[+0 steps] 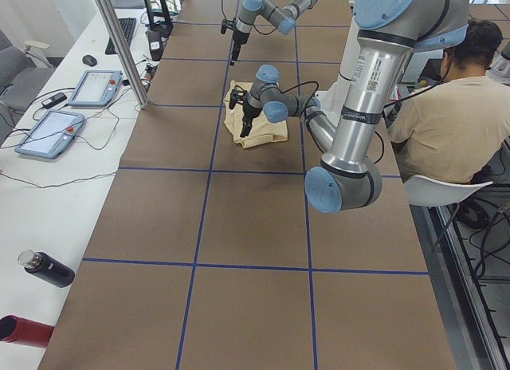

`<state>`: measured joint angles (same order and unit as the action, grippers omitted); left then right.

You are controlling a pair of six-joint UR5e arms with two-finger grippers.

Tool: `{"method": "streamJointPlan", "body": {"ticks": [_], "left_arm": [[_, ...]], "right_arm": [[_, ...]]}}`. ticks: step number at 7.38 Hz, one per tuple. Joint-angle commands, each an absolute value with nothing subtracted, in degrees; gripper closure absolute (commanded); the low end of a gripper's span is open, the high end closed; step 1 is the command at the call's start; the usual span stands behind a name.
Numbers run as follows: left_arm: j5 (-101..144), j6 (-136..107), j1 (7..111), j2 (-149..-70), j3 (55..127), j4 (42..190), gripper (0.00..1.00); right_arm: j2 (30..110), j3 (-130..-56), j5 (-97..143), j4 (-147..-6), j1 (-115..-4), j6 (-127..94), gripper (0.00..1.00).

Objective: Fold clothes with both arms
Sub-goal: 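Raise the right gripper away while the left gripper grasps the folded shirt's near corner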

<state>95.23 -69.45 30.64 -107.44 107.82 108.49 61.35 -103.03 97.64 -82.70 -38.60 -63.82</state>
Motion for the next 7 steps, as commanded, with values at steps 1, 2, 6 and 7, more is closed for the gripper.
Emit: {"method": "streamJointPlan", "body": {"ticks": [1, 2, 6, 7], "left_arm": [[92.40, -77.66, 22.62, -103.28, 108.45, 115.04, 0.00], [91.59, -80.91, 19.72, -103.36, 108.54, 115.14, 0.00], [91.67, -81.91, 17.76, -103.54, 108.63, 115.58, 0.43], [91.67, -82.00, 17.32, -103.54, 108.72, 115.58, 0.43]], "right_arm": [[63.72, -105.64, 99.14, -82.53, -39.11, -63.02, 0.00], [63.81, -105.64, 99.14, -82.53, -39.11, -63.02, 0.00], [63.63, -105.64, 98.70, -82.53, -38.94, -63.10, 0.00], [63.63, -105.56, 98.70, -82.53, -38.94, -63.11, 0.00]]}}
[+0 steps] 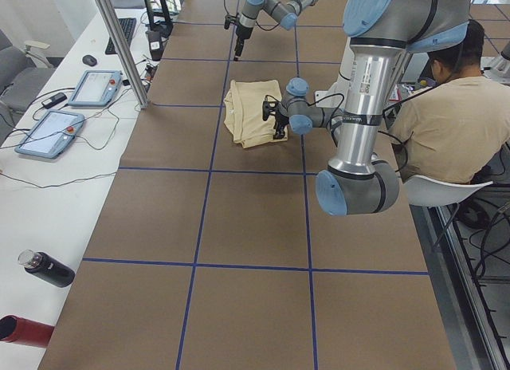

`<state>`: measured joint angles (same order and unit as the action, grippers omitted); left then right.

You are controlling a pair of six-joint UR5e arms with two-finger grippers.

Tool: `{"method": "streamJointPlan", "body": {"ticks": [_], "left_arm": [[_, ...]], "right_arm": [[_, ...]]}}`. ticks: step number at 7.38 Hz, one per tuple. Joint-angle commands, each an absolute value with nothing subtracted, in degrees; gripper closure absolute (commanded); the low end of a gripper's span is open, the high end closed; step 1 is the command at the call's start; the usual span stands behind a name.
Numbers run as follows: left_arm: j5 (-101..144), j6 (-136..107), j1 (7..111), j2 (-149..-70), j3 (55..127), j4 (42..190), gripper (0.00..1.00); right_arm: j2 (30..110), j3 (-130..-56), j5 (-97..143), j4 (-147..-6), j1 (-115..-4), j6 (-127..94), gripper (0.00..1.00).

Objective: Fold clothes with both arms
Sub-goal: 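Raise the right gripper away while the left gripper grasps the folded shirt's near corner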

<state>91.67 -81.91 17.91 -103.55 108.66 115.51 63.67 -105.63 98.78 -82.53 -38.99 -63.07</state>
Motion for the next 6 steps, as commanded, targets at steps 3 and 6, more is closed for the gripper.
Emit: {"method": "streamJointPlan", "body": {"ticks": [3, 6], "left_arm": [[91.67, -82.00, 17.05, -103.27, 108.72, 115.49, 0.47], [91.67, -82.00, 16.96, -103.10, 108.81, 115.31, 0.63]], "right_arm": [[63.63, -105.56, 98.61, -82.53, -38.94, -63.11, 0.00], [63.55, -105.56, 98.61, -82.53, -38.85, -63.19, 0.00]]}}
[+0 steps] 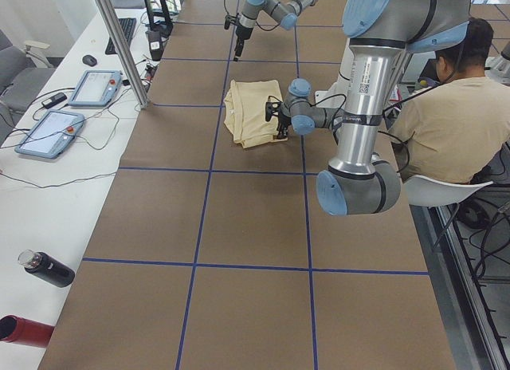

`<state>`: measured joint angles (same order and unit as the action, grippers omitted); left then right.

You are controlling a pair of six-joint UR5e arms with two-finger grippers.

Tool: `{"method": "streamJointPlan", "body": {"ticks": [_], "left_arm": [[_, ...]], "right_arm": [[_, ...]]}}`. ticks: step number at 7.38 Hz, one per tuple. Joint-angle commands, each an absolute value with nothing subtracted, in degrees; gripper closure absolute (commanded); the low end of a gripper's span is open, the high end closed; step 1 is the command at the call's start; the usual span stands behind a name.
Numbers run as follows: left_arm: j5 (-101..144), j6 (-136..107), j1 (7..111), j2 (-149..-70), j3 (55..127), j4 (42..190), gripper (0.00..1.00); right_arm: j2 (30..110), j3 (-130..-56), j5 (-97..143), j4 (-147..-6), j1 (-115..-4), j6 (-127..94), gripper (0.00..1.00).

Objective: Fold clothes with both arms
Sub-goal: 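Raise the right gripper away while the left gripper grasps the folded shirt's near corner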

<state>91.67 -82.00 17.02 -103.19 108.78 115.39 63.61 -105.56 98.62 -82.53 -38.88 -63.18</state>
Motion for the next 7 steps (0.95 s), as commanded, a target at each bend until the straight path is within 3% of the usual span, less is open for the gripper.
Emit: {"method": "streamJointPlan", "body": {"ticks": [1, 2, 3, 5, 7], "left_arm": [[91.67, -82.00, 16.79, -103.10, 108.81, 115.14, 0.71], [91.67, -82.00, 16.70, -102.57, 108.81, 115.14, 0.94], [91.67, -81.74, 16.70, -102.22, 108.81, 115.05, 1.00], [91.67, -80.60, 17.40, -101.87, 108.63, 114.18, 1.00], [91.67, -71.76, 24.74, -101.69, 107.59, 113.29, 1.00]], "right_arm": [[63.54, -105.56, 98.61, -82.53, -38.85, -63.28, 0.00], [63.63, -105.47, 98.61, -82.53, -38.85, -63.28, 0.00], [63.55, -105.47, 98.61, -82.53, -38.85, -63.28, 0.00], [63.54, -105.29, 98.61, -82.53, -38.76, -63.28, 0.00], [63.46, -105.12, 98.61, -82.53, -38.67, -63.72, 0.00]]}}
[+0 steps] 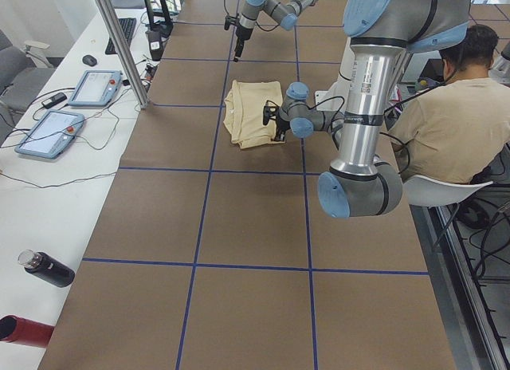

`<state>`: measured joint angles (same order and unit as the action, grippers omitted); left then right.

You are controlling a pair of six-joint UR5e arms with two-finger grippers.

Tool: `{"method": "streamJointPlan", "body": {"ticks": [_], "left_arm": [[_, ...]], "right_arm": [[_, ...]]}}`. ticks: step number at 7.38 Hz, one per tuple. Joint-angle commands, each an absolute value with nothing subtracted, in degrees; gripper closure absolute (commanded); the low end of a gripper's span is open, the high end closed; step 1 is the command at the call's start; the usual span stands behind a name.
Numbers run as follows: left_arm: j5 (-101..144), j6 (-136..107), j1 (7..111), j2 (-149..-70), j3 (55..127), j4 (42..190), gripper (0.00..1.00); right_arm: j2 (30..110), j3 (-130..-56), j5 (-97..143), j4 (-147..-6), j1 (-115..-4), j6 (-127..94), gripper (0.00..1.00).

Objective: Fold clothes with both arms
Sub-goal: 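Drag the folded shirt with the left gripper away from the robot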

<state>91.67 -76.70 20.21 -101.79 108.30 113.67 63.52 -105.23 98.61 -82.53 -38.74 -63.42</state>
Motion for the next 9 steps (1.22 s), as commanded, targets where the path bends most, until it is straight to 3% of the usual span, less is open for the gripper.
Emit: {"method": "streamJointPlan", "body": {"ticks": [1, 3, 6, 8, 9], "left_arm": [[91.67, -67.28, 29.22, -102.12, 105.23, 113.29, 1.00], [91.76, -58.49, 37.58, -110.42, 95.51, 113.29, 1.00], [91.76, -51.98, 46.12, -130.73, 68.55, 118.35, 1.00], [92.11, -45.92, 48.85, -136.48, 58.21, 125.49, 1.00], [92.20, -39.88, 50.35, -136.06, 58.36, 126.03, 0.01]], "right_arm": [[63.37, -105.12, 98.53, -82.53, -38.50, -63.98, 0.00], [63.28, -105.12, 98.53, -82.53, -38.32, -64.07, 0.00], [63.19, -105.12, 98.53, -82.53, -38.15, -64.16, 0.00], [63.11, -105.12, 98.44, -82.53, -37.79, -64.25, 0.00], [63.02, -105.12, 98.44, -82.53, -37.62, -64.34, 0.00]]}}
